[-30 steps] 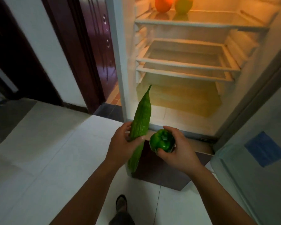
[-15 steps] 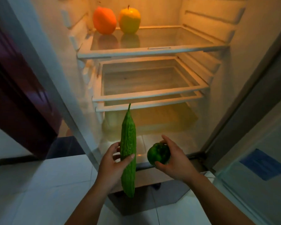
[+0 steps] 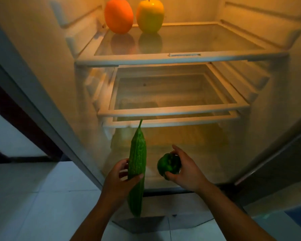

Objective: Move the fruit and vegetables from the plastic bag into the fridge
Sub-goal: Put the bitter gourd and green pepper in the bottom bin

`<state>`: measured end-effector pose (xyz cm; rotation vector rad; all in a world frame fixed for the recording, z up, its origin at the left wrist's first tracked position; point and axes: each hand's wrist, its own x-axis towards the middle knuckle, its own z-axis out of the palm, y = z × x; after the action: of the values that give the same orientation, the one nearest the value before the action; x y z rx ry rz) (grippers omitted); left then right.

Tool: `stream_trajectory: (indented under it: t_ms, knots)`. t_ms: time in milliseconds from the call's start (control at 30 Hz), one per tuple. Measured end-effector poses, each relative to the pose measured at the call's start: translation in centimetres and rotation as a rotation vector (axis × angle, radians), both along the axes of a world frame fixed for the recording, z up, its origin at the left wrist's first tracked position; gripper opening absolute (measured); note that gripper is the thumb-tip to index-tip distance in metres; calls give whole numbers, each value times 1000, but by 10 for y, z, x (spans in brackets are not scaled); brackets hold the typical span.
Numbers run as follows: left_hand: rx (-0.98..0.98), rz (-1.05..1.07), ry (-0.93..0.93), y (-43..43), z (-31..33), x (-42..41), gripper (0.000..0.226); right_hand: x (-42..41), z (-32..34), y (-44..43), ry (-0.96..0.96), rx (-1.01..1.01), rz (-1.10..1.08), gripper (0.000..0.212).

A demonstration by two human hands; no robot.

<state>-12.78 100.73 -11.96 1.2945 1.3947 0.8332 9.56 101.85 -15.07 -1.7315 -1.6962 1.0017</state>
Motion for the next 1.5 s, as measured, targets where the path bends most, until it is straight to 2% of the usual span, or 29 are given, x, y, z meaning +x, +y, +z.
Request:
stream_trajectory:
  t_ms: [267, 533, 800, 1100, 1500]
  knots:
    - [-1, 26, 20, 7, -3, 15, 42, 19, -10, 24, -22, -84, 32, 110]
    - [10, 42, 9, 8, 1, 21, 43, 20, -6, 25, -69, -86, 59, 97]
    - [8, -14, -34, -1, 7, 3, 42, 4, -9, -23, 7, -112, -34, 99]
    - [-5, -136, -22, -22, 8, -5, 45, -9, 1, -74, -29, -161, -97, 96]
    - [57, 68, 71, -84, 17, -8, 54, -7, 7, -145, -60, -112, 34, 95]
